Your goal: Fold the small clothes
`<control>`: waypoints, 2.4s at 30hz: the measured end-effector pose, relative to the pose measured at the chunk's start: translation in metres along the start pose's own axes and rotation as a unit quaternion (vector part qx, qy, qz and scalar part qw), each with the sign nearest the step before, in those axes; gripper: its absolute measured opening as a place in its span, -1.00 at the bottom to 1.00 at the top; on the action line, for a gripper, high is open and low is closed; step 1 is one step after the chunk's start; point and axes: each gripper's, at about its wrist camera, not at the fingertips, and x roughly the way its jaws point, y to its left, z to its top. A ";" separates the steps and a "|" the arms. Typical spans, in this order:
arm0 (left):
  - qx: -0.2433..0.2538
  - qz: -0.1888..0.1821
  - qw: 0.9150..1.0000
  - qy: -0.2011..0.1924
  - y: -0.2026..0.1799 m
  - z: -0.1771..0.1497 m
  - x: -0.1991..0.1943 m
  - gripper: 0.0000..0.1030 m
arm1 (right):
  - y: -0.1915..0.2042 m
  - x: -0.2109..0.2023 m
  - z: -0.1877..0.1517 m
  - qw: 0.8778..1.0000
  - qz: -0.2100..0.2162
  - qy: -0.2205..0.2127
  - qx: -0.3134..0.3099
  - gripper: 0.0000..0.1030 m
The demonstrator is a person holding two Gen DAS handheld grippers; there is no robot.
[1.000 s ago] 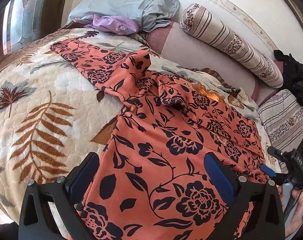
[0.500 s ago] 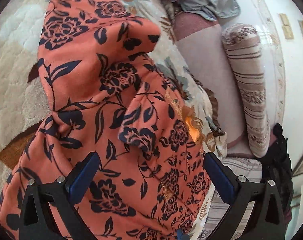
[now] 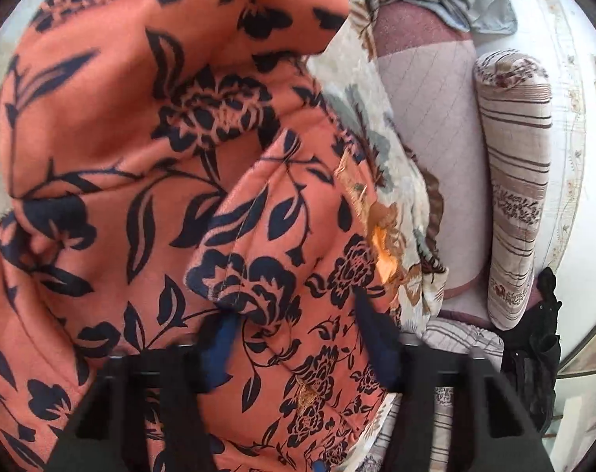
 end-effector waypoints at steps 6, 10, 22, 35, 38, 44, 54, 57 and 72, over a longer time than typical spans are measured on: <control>0.140 0.063 0.984 -0.088 -0.038 -0.005 -0.030 -0.91 | 0.001 0.001 0.001 1.000 -0.002 0.000 -0.001 0.92; 0.328 0.116 0.919 -0.184 -0.072 -0.046 -0.051 -0.89 | 0.000 0.002 0.001 1.000 -0.002 0.001 0.000 0.92; 0.223 0.118 0.958 -0.136 -0.005 -0.012 -0.042 -0.06 | 0.004 0.003 -0.003 1.000 -0.011 -0.005 -0.013 0.92; 0.235 0.139 0.949 -0.154 -0.023 0.023 -0.042 0.09 | 0.014 0.009 -0.005 0.998 -0.040 -0.006 -0.051 0.95; 0.264 0.190 0.939 -0.113 -0.028 0.035 -0.022 -0.90 | 0.013 0.009 -0.005 0.998 -0.037 -0.005 -0.046 0.95; 0.361 0.207 0.881 -0.222 -0.054 -0.004 -0.042 -0.66 | 0.010 0.007 -0.002 0.999 -0.028 -0.002 -0.035 0.95; 0.456 0.182 0.843 -0.221 -0.047 -0.067 -0.045 0.12 | 0.002 -0.029 0.013 0.998 0.045 -0.036 0.019 0.93; 0.459 0.228 0.842 -0.168 -0.032 -0.058 -0.014 0.12 | 0.005 -0.040 0.043 0.995 0.071 -0.056 0.031 0.93; 0.462 0.248 0.840 -0.143 -0.034 -0.054 0.004 0.35 | -0.071 0.066 0.235 0.987 0.035 -0.028 0.154 0.92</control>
